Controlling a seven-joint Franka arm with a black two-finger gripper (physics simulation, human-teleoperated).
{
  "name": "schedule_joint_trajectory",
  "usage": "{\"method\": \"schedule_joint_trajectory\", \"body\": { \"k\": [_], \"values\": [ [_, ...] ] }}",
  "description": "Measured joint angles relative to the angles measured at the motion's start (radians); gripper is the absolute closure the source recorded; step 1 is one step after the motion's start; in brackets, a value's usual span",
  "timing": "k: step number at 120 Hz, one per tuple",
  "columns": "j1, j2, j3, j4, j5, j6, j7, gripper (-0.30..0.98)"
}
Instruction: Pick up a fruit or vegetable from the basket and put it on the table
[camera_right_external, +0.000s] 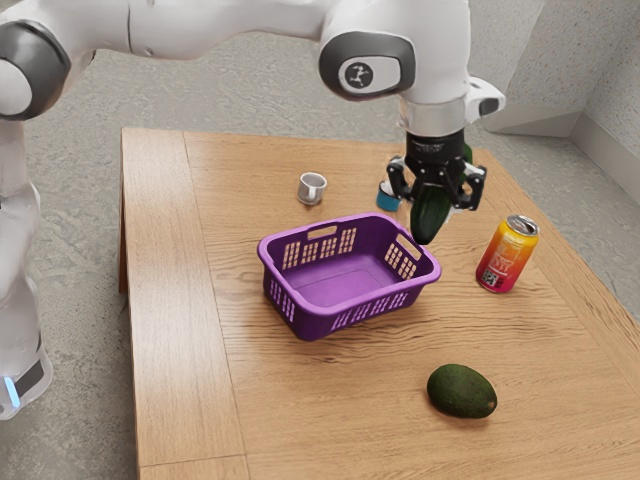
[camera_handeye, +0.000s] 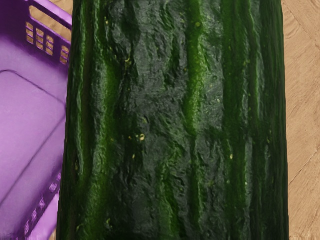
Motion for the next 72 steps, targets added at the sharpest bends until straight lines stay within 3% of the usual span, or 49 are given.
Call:
{"method": "schedule_joint_trajectory", "body": {
  "k": [14, 29, 58, 72],
  "values": [
    [-0.043, 0.130, -0.016, 0.110, 0.001, 0.003, -0.009, 0.57],
    [-0.011, 0.217, -0.018, 0.136, -0.003, 0.019, -0.016, 0.57],
    [-0.016, 0.300, -0.021, 0.186, -0.020, 0.062, -0.027, 0.57],
    [-0.015, 0.301, -0.018, 0.186, -0.065, 0.079, -0.030, 0.28]
  ]
}}
